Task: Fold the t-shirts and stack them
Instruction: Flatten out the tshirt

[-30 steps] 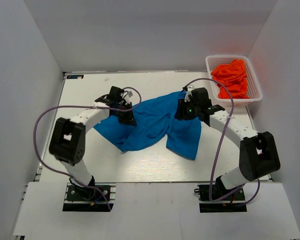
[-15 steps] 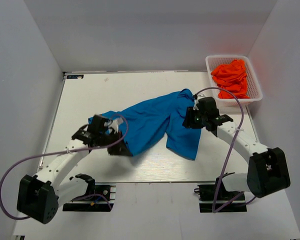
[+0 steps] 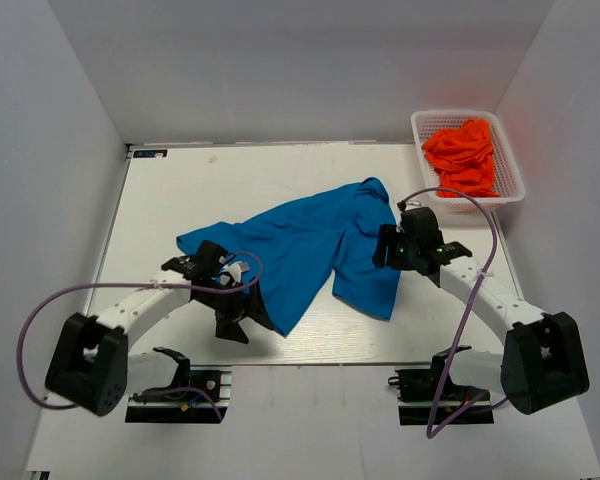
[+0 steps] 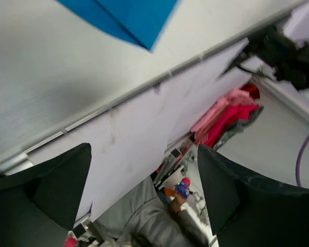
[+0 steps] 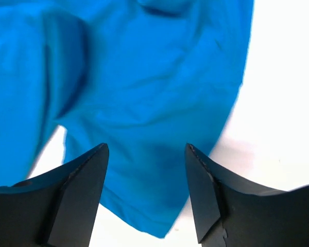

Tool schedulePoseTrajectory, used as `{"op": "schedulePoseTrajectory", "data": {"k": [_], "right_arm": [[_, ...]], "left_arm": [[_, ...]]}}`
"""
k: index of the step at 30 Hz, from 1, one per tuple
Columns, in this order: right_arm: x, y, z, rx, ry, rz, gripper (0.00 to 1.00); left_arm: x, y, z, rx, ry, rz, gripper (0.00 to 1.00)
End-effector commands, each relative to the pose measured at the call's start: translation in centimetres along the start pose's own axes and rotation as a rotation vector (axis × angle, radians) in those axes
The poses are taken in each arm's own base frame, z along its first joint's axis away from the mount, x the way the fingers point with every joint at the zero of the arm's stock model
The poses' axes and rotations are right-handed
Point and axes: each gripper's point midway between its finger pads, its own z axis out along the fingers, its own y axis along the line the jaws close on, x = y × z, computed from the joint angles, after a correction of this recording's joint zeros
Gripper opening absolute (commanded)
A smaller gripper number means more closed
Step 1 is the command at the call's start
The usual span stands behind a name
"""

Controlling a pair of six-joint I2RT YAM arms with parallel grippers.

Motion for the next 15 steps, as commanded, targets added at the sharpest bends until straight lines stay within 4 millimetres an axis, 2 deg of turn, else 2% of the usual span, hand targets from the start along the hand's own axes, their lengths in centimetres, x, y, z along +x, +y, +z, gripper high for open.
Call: {"op": "schedulePoseTrajectory", "data": {"k": [1,2,4,5,8,10,12,15], "right_arm": [[1.4,-2.2,-0.1,0.110,0.033,0.066,0.67],[1.8,-2.5,0.1,0.127,0.049,0.073,0.69],[2.7,-3.3,0.2,0.162,0.086,0.098,0.69],[3.2,-3.6,0.3,0.173,0.108,0.110,0.69],[5.0,-3.4,0.3,0.151,0.190,0.131,0.70],[7.0,-3.4,0.0,0.144,0.252,0.146,0.70],[8.0,-3.4,-0.2,0.138,0.281,0.160,0.70],[9.7,-2.1,-0.4,0.050,0.331,0.186,0.70]], "left_arm": [[-4.1,0.0,0.5,-0.078,-0.091,0.033,0.92],[-5.2,1.1,0.6,-0.150,-0.120,0.018,0.90],[-6.6,1.1,0.8,-0.187,-0.130,-0.001,0.82],[-7.3,2.2,1.2,-0.241,-0.128,-0.036,0.80],[-8.5,1.8,2.0,-0.220,-0.139,-0.044,0.80],[-8.9,1.1,2.1,-0.184,-0.148,-0.037,0.80],[-8.8,0.6,2.2,-0.159,-0.142,-0.040,0.80],[-8.5,2.4,2.3,-0.235,-0.144,-0.071,0.78]]}}
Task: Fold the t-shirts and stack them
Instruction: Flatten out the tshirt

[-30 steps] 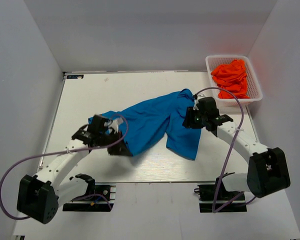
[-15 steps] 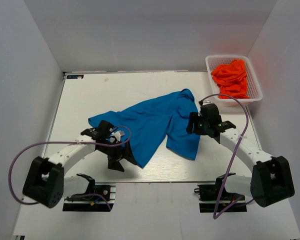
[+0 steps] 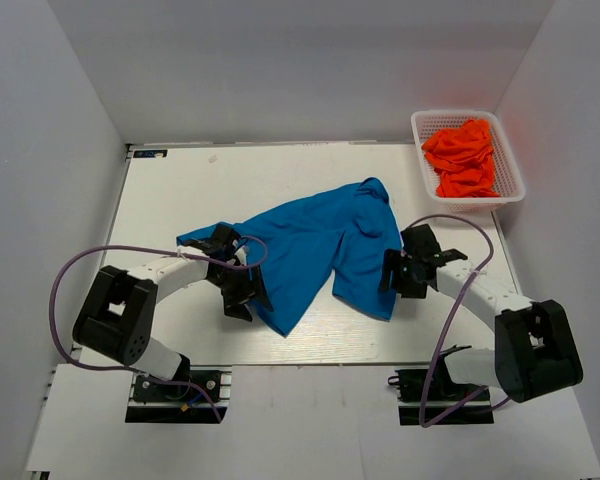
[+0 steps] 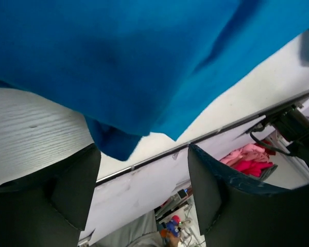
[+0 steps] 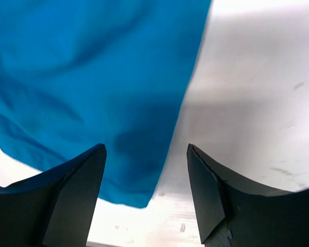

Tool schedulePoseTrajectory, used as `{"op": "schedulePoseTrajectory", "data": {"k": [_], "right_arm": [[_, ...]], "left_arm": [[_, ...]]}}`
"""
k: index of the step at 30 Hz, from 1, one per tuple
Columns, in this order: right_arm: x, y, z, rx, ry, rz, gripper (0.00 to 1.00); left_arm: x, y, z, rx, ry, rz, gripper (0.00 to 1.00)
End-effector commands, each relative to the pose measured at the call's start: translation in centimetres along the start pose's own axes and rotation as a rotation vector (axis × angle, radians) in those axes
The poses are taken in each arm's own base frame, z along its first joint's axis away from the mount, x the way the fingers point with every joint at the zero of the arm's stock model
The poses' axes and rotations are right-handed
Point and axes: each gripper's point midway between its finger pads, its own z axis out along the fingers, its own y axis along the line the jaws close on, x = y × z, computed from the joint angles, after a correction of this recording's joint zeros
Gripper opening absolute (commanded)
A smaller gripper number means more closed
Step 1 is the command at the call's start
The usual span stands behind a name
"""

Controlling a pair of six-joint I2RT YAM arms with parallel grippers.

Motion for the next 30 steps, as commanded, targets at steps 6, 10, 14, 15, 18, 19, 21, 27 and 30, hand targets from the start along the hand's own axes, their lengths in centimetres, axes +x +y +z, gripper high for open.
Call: {"op": "schedulePoseTrajectory", "data": {"k": [6,10,14,15,18,19,21,27,30], "right_arm": [[3.3,1.8,1.1,-0.131,0.137,0.055,0.67],[3.7,2.5,1.6,-0.156,0.171,0.083,0.29],[4.1,-0.1,1.5,0.013,0.203,0.135,0.00],[3.8,-2.1,1.4,0.124,0.178,0.130,0.00],[2.9,-4.1,0.8,0.228,0.148,0.133,0.00],[2.6,-4.4,0.6,0.243,0.145,0.133,0.00],[1.9,-5.7,0.1,0.303,0.135,0.146,0.00],[-0.2,-7.7,-0.1,0.370,0.126,0.170,0.00],[-1.9,-8.4,0.0,0.373,0.076,0.175,0.00]], "left_arm": [[-3.3,1.3,1.4,-0.089,-0.121,-0.035,0.59],[-6.5,4.2,1.1,-0.259,-0.255,-0.104,0.21],[-8.2,7.9,-0.2,-0.480,-0.305,-0.217,0.00],[-9.0,8.8,-0.7,-0.525,-0.332,-0.233,0.00],[-12.0,10.3,-2.8,-0.624,-0.405,-0.240,0.00],[-13.9,9.8,-4.1,-0.634,-0.457,-0.236,0.00],[-16.2,10.4,-5.6,-0.663,-0.496,-0.200,0.00],[-23.3,7.2,-6.6,-0.541,-0.534,-0.073,0.00],[-23.9,5.1,-4.9,-0.402,-0.492,0.004,0.00]]}}
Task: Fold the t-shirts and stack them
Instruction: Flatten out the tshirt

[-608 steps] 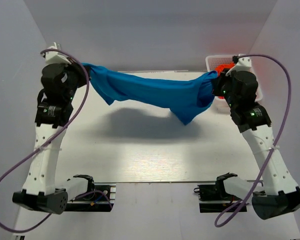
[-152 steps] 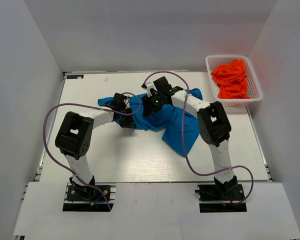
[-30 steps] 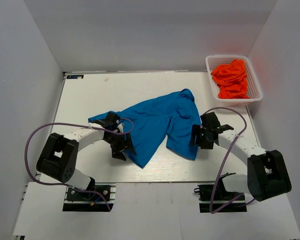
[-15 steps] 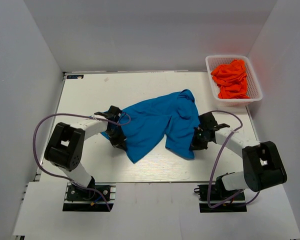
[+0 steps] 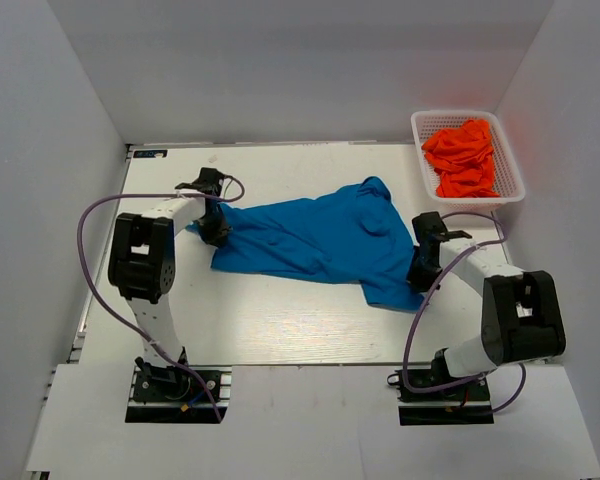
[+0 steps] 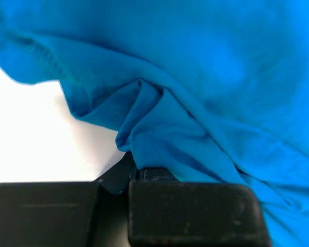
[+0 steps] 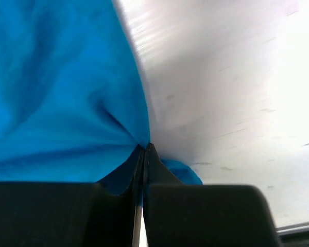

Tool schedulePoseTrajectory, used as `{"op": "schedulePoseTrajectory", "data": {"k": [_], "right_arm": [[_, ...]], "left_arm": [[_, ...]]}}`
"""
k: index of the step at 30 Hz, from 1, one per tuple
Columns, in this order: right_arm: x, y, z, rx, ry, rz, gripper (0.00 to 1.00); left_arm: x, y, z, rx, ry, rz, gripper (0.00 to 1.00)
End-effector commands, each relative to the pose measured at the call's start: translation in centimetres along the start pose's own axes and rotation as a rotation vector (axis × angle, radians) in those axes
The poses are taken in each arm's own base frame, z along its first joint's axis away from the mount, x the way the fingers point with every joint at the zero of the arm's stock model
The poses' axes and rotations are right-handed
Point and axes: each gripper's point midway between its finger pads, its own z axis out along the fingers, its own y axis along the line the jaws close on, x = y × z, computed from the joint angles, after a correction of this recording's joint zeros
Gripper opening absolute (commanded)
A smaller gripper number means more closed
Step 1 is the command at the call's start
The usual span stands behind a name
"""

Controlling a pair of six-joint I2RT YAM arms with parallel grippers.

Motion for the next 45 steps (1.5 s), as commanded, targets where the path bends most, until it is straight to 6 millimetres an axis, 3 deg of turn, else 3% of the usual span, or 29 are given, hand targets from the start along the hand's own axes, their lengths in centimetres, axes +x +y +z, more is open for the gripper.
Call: {"op": "schedulePoseTrajectory", "data": {"k": [1,3,5,6,8,9,10,11,12,17,18,21,27,32,34,35,37,38,40,45], "right_arm": [[-2.9,-1.7,-0.7,0.080,-0.071,-0.004,0.00],[-4.3,-1.9,-0.9,0.097,-0.107,-0.002,0.00],[-5.9,-2.6,-1.2,0.133,-0.145,0.029,0.00],[-6.8,-2.4,-1.4,0.127,-0.159,0.041,0.00],[-7.6,-1.2,-1.9,0.067,-0.160,0.040,0.00],[-7.7,-0.7,-2.2,0.040,-0.166,0.022,0.07],[-7.7,-0.4,-2.3,0.019,-0.166,0.014,0.16],[-7.7,0.1,-2.4,-0.019,-0.167,0.003,0.24],[-7.6,0.8,-3.1,-0.061,-0.182,-0.002,0.31],[-8.1,1.3,-5.1,-0.131,-0.255,-0.015,0.58],[-7.9,1.3,-5.2,-0.127,-0.252,-0.018,0.60],[-7.1,0.5,-5.2,-0.100,-0.237,0.000,0.66],[-6.3,-2.2,-5.6,-0.008,-0.260,0.085,0.73],[-4.8,-2.7,-4.8,-0.012,-0.219,0.111,0.73],[-4.5,-2.8,-4.5,-0.010,-0.204,0.118,0.73],[-4.2,-3.2,-4.0,0.002,-0.194,0.134,0.73],[-3.8,-3.4,-3.4,0.010,-0.173,0.141,0.73],[-3.8,-3.6,-3.3,0.012,-0.170,0.156,0.73],[-3.7,-3.7,-2.5,0.021,-0.159,0.159,0.73],[-3.1,-3.1,-0.4,-0.017,-0.107,0.172,0.68]], "left_arm": [[-0.8,-3.0,-0.2,0.157,-0.014,0.115,0.00],[-0.9,-3.9,-1.7,0.201,-0.038,0.124,0.12],[-0.9,-4.1,-2.8,0.228,-0.049,0.125,0.35],[-0.2,-3.8,-3.0,0.234,-0.040,0.135,0.45],[-0.6,-2.7,-5.3,0.217,-0.079,0.103,0.68],[0.3,-2.1,-5.8,0.212,-0.069,0.103,0.74],[0.7,-1.6,-6.6,0.205,-0.076,0.082,0.87],[0.7,-1.5,-8.8,0.245,-0.120,0.060,0.95],[2.4,-0.7,-8.5,0.244,-0.098,0.053,0.96],[5.6,0.4,-9.0,0.298,-0.108,-0.015,0.99],[7.2,0.9,-8.0,0.287,-0.079,-0.016,0.98],[8.5,0.2,-7.0,0.346,-0.080,-0.022,0.95],[7.2,-1.9,-4.8,0.407,-0.097,-0.039,0.91],[6.5,-1.5,-2.3,0.332,-0.067,-0.054,0.80],[6.9,-1.2,-2.0,0.319,-0.049,-0.054,0.71],[7.2,-1.1,-1.7,0.309,-0.034,-0.054,0.57],[7.5,-1.4,-2.1,0.329,-0.040,-0.028,0.38],[8.0,-1.3,-2.2,0.334,-0.031,-0.027,0.17],[8.9,-1.9,-2.9,0.401,-0.014,-0.019,0.00],[9.9,-1.8,-4.7,0.446,-0.010,-0.022,0.00]]}}
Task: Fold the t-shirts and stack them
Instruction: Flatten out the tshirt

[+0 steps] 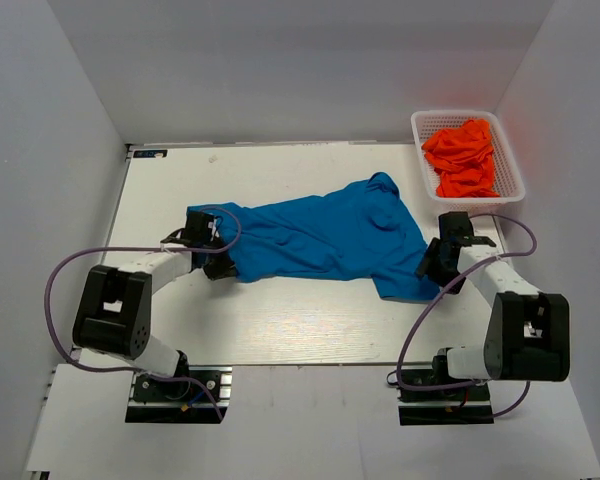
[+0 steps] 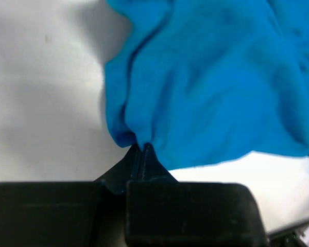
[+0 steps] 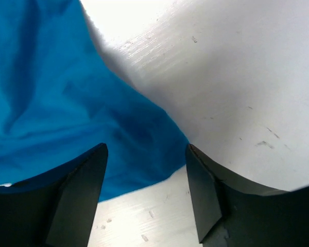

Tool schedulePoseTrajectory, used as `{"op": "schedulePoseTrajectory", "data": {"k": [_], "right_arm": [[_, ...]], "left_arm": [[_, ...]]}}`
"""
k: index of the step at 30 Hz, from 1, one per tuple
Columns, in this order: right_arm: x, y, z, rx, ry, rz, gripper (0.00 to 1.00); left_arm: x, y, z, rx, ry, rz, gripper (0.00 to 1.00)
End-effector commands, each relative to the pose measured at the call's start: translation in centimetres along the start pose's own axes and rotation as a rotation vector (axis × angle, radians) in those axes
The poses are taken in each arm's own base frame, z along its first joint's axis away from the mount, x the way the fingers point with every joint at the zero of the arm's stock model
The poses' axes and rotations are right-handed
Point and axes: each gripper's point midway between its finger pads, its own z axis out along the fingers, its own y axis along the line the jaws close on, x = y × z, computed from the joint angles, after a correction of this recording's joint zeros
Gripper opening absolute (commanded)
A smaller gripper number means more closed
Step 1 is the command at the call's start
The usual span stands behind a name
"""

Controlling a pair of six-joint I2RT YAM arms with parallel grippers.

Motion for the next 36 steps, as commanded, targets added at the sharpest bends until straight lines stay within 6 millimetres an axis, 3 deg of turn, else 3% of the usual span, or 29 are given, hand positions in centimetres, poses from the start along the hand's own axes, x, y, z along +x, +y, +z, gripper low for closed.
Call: {"op": "schedulePoseTrajectory", "data": {"k": [1,3,5,6,9,11,14,17,19,20,21,22,25,26,27,28,30,31,32,33,34,35,36], "right_arm": [[0.4,0.6,1.2,-0.032,0.022,0.024,0.66],[1.7,-0.1,2.1,-0.008,0.050,0.033,0.66],[2.4,-0.1,2.7,-0.018,0.065,0.032,0.57],[2.7,0.9,2.7,-0.072,0.085,0.026,0.50],[1.9,2.3,2.6,-0.154,0.046,-0.003,0.01],[0.6,3.7,2.0,-0.227,-0.008,-0.017,0.00],[-2.8,5.9,-1.0,-0.348,-0.134,-0.047,0.00],[-8.7,7.6,-6.9,-0.435,-0.368,-0.040,0.00],[-11.8,8.0,-11.4,-0.468,-0.501,-0.035,0.00],[-14.0,7.4,-14.5,-0.451,-0.601,-0.014,0.00],[-14.6,7.4,-15.8,-0.453,-0.632,-0.019,0.00],[-16.9,7.4,-19.8,-0.468,-0.721,-0.002,0.00],[-18.5,6.6,-23.4,-0.452,-0.810,0.018,0.00],[-19.8,6.4,-27.0,-0.476,-0.886,0.034,0.00],[-20.2,6.0,-28.5,-0.472,-0.927,0.045,0.00],[-20.9,5.6,-31.0,-0.480,-0.979,0.055,0.00],[-22.0,5.1,-35.4,-0.499,-1.074,0.066,0.00],[-22.2,4.9,-36.4,-0.495,-1.096,0.062,0.00],[-22.7,4.5,-38.4,-0.490,-1.136,0.062,0.00],[-22.9,4.1,-40.6,-0.498,-1.183,0.060,0.00],[-23.0,3.9,-41.5,-0.500,-1.203,0.058,0.00],[-23.1,3.4,-44.4,-0.505,-1.267,0.048,0.00],[-23.2,3.0,-45.3,-0.495,-1.289,0.053,0.00]], "left_arm": [[0.8,-1.1,-1.9,0.062,0.007,0.009,0.00],[0.9,-2.1,-3.4,0.103,0.002,0.005,0.00],[1.4,-2.6,-4.3,0.131,0.019,-0.002,0.00],[0.6,-3.6,-5.4,0.164,-0.007,0.008,0.00],[0.2,-4.8,-7.8,0.202,-0.026,0.028,0.00],[0.1,-5.8,-9.0,0.252,-0.037,0.041,0.00],[-1.5,-7.8,-11.8,0.319,-0.112,0.070,0.00],[-4.8,-10.9,-16.1,0.398,-0.238,0.110,0.00],[-6.2,-12.0,-18.2,0.416,-0.302,0.121,0.00],[-7.3,-12.3,-19.1,0.409,-0.347,0.121,0.00],[-8.5,-13.4,-21.4,0.433,-0.404,0.132,0.00],[-9.3,-13.8,-22.4,0.436,-0.439,0.133,0.00],[-12.1,-14.9,-26.5,0.442,-0.569,0.125,0.00],[-13.0,-15.7,-29.1,0.467,-0.635,0.132,0.00],[-13.3,-15.8,-30.1,0.464,-0.656,0.128,0.00],[-14.0,-16.3,-32.3,0.469,-0.707,0.124,0.00],[-14.6,-16.3,-34.7,0.458,-0.763,0.121,0.00],[-15.0,-16.6,-37.1,0.459,-0.812,0.125,0.00],[-15.1,-16.7,-38.3,0.461,-0.837,0.121,0.00],[-15.1,-17.0,-40.9,0.482,-0.890,0.135,0.00],[-15.0,-17.1,-41.9,0.491,-0.903,0.137,0.00],[-15.2,-17.0,-42.9,0.484,-0.929,0.138,0.00],[-15.2,-16.7,-44.4,0.477,-0.972,0.123,0.00]]}}
